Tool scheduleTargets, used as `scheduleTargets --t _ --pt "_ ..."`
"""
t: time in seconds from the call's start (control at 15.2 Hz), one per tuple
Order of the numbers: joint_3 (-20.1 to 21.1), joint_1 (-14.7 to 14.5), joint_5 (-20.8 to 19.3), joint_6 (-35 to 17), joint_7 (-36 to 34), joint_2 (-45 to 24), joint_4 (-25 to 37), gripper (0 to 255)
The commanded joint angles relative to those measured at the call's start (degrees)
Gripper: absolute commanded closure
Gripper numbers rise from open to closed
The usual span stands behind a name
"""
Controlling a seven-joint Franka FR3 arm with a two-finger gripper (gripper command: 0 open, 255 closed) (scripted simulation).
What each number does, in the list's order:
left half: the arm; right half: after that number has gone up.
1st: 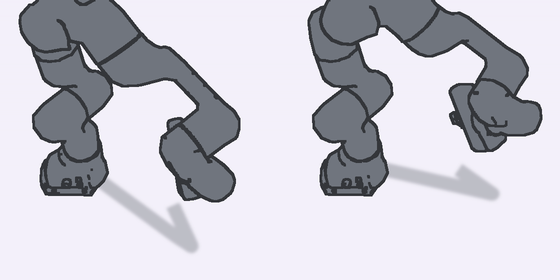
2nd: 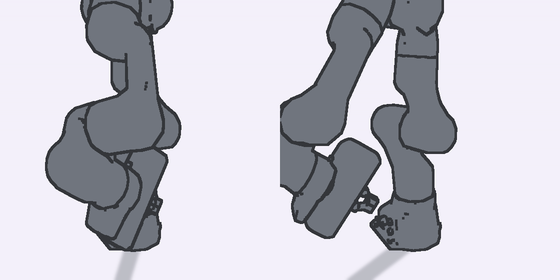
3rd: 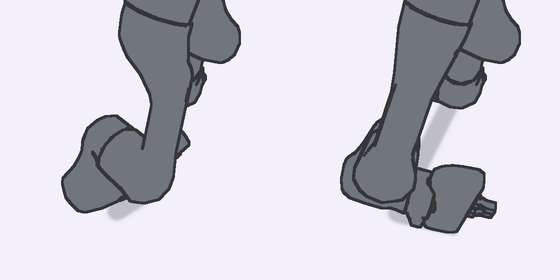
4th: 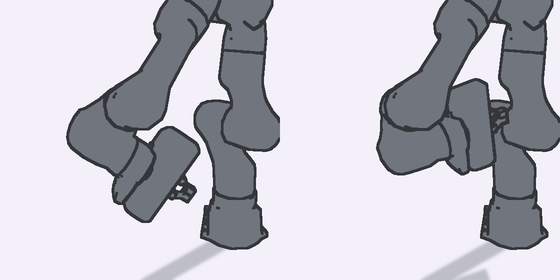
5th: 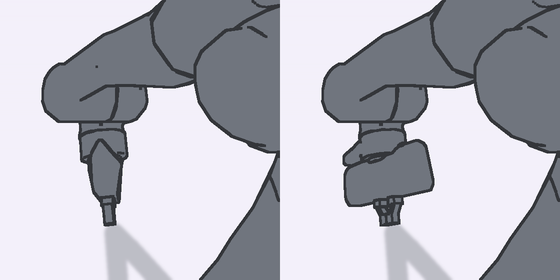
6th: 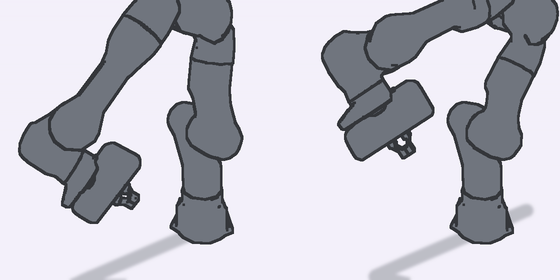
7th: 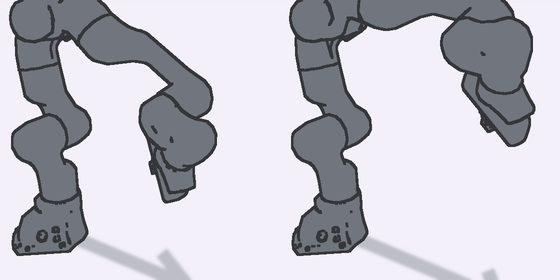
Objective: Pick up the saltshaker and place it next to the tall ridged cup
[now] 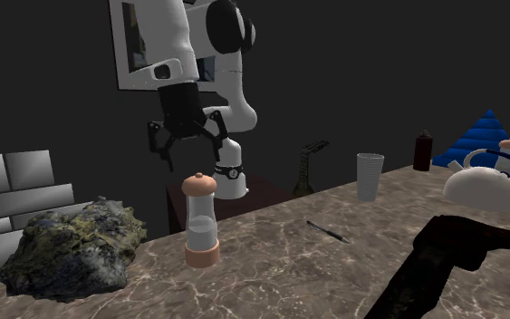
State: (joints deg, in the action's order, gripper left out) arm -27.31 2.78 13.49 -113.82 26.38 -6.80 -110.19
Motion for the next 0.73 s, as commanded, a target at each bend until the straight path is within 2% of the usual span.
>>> scheduleTargets --t 0.0,0.33,0.66 --pt "0.1 0.2 1.0 -0.9 0.8 -1.3 0.1 0" --pt "0.5 0.0 2.2 -4.8 1.6 -2.8 -2.5 0" --pt "0.5 0.0 2.2 -4.8 1.6 -2.8 -2.5 0"
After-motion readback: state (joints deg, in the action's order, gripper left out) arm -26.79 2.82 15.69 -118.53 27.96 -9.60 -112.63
